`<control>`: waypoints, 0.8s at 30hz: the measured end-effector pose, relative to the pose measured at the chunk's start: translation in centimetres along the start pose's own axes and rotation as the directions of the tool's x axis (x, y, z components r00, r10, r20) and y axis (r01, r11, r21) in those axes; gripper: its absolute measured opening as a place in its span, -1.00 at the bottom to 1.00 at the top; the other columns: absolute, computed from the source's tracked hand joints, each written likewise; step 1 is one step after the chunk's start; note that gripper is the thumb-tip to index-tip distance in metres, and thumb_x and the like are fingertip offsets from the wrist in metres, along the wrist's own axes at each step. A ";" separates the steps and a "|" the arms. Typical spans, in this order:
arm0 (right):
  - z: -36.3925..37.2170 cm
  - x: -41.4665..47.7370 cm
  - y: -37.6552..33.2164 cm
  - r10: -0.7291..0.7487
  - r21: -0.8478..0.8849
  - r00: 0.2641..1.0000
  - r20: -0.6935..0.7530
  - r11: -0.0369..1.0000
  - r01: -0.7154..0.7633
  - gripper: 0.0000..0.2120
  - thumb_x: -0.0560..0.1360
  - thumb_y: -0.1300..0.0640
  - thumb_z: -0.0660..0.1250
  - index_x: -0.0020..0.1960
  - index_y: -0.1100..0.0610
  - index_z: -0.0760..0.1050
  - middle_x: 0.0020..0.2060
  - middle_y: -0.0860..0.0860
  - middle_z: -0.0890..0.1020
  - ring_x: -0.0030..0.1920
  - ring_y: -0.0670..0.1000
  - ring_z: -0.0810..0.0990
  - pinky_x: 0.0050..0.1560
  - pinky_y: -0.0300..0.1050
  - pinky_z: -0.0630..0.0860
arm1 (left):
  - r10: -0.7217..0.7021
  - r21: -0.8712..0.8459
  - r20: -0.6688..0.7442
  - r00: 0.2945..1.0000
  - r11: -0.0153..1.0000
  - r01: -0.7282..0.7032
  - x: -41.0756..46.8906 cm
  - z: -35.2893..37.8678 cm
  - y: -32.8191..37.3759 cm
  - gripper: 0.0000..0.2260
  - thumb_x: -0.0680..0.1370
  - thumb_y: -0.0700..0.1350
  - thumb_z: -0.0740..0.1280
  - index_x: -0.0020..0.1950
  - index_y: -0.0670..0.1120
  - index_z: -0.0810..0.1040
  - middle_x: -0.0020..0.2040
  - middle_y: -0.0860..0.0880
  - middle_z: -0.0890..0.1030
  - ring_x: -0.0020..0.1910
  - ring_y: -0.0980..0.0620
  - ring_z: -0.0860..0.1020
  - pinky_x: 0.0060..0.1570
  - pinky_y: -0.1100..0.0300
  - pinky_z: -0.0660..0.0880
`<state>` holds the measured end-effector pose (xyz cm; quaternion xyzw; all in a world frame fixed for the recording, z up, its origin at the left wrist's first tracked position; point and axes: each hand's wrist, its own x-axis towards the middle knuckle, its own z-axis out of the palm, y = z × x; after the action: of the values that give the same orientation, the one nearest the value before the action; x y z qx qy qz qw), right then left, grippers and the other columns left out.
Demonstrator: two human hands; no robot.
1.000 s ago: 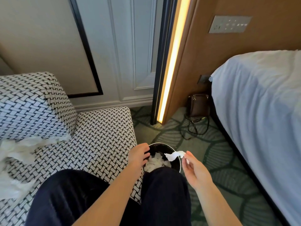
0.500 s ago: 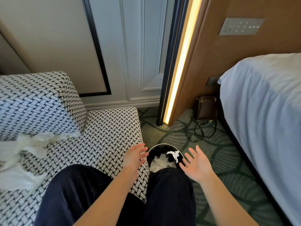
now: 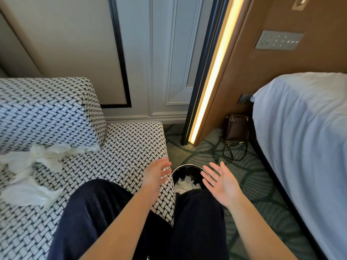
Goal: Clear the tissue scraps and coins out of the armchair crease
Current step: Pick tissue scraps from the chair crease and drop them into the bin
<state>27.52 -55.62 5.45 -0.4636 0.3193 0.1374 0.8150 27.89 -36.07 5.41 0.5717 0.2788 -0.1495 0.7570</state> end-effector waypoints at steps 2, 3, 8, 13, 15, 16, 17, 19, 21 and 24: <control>1.5 -0.5 0.0 -0.037 -0.041 0.999 0.026 0.998 0.038 -0.58 0.64 -0.05 0.06 0.37 0.16 0.37 0.25 0.11 0.54 0.28 0.12 0.48 0.33 0.02 0.34 | 0.021 -0.030 0.011 1.000 0.999 -0.021 -0.6 -0.9 0.8 -0.85 0.59 -0.10 0.25 0.12 -0.04 0.55 0.08 -0.01 0.61 0.09 0.02 0.58 0.22 0.04 0.45; 2.3 -0.8 0.0 -0.052 -0.058 0.998 0.042 0.997 0.054 -0.59 0.64 -0.05 0.07 0.36 0.16 0.38 0.23 0.10 0.55 0.26 0.11 0.50 0.33 0.02 0.35 | 0.036 -0.049 0.016 0.999 0.998 -0.035 -0.8 -1.4 1.2 -0.85 0.59 -0.10 0.25 0.12 -0.05 0.55 0.08 -0.01 0.62 0.09 0.02 0.58 0.22 0.04 0.46; 7.6 -2.4 0.9 -0.093 -0.135 0.988 0.128 0.985 0.110 -0.69 0.63 0.02 0.12 0.28 0.14 0.43 0.18 0.09 0.58 0.20 0.09 0.54 0.30 -0.01 0.39 | 0.142 -0.140 0.032 0.989 0.981 -0.137 -2.2 -4.7 3.9 -0.78 0.57 -0.07 0.28 0.20 -0.07 0.54 0.07 -0.01 0.64 0.07 0.02 0.59 0.15 0.08 0.48; 14.5 -3.9 3.8 -0.063 -0.201 0.973 0.220 0.974 0.108 -0.74 0.61 0.11 0.17 0.24 0.18 0.47 0.13 0.10 0.61 0.15 0.09 0.58 0.24 -0.02 0.45 | 0.248 -0.206 -0.043 0.968 0.946 -0.252 -3.5 -10.9 6.3 -0.81 0.58 -0.07 0.27 0.16 -0.03 0.57 0.07 0.00 0.65 0.07 0.01 0.61 0.15 0.09 0.49; 16.8 -4.3 5.2 -0.041 -0.224 0.964 0.262 0.969 0.102 -0.75 0.61 0.12 0.18 0.23 0.18 0.48 0.12 0.11 0.62 0.13 0.10 0.59 0.22 -0.02 0.47 | 0.278 -0.228 -0.078 0.957 0.930 -0.288 -3.8 -13.4 6.6 -0.82 0.59 -0.11 0.23 0.15 -0.04 0.57 0.07 -0.02 0.65 0.07 0.00 0.61 0.13 0.10 0.49; 18.5 -4.6 6.3 -0.023 -0.248 0.956 0.291 0.964 0.099 -0.75 0.61 0.11 0.18 0.22 0.18 0.49 0.11 0.10 0.62 0.13 0.10 0.59 0.20 -0.02 0.48 | 0.287 -0.247 -0.112 0.951 0.919 -0.306 -4.1 -15.4 6.7 -0.81 0.60 -0.12 0.22 0.14 -0.04 0.57 0.07 -0.03 0.64 0.05 0.00 0.60 0.11 0.10 0.49; 19.7 -4.9 7.0 -0.013 -0.274 0.948 0.317 0.956 0.104 -0.75 0.60 0.11 0.18 0.22 0.17 0.49 0.11 0.10 0.63 0.12 0.09 0.60 0.18 -0.03 0.49 | 0.295 -0.268 -0.137 0.946 0.908 -0.322 -4.4 -16.7 6.7 -0.82 0.60 -0.13 0.21 0.14 -0.05 0.57 0.07 -0.03 0.64 0.04 0.00 0.60 0.09 0.11 0.48; 21.9 -5.2 8.7 0.006 -0.317 0.934 0.357 0.941 0.115 -0.75 0.59 0.11 0.20 0.20 0.17 0.50 0.09 0.10 0.64 0.12 0.09 0.61 0.15 -0.05 0.50 | 0.297 -0.281 -0.188 0.936 0.897 -0.341 -4.9 -19.2 6.5 -0.83 0.60 -0.13 0.22 0.12 -0.06 0.57 0.05 -0.03 0.64 0.01 -0.01 0.60 0.08 0.10 0.47; 24.4 -5.6 10.8 0.029 -0.375 0.914 0.404 0.917 0.136 -0.77 0.57 0.11 0.23 0.18 0.17 0.52 0.08 0.10 0.64 0.12 0.10 0.61 0.17 -0.03 0.50 | 0.275 -0.290 -0.259 0.926 0.892 -0.346 -5.4 -22.1 5.9 -0.83 0.60 -0.13 0.23 0.13 -0.07 0.56 0.03 -0.03 0.65 0.00 -0.01 0.59 0.10 0.08 0.48; 27.6 -5.8 13.9 0.067 -0.483 0.881 0.467 0.854 0.191 -0.76 0.56 0.12 0.25 0.19 0.18 0.52 0.10 0.13 0.63 0.12 0.12 0.60 0.26 0.04 0.47 | 0.224 -0.293 -0.327 0.918 0.899 -0.324 -6.1 -25.9 4.7 -0.82 0.60 -0.13 0.21 0.13 -0.06 0.56 0.02 -0.02 0.64 0.04 -0.02 0.58 0.10 0.10 0.47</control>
<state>26.79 -24.49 10.01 -0.6279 0.0489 0.2981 0.7173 19.12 -10.64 7.77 0.4810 0.3223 0.0943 0.8098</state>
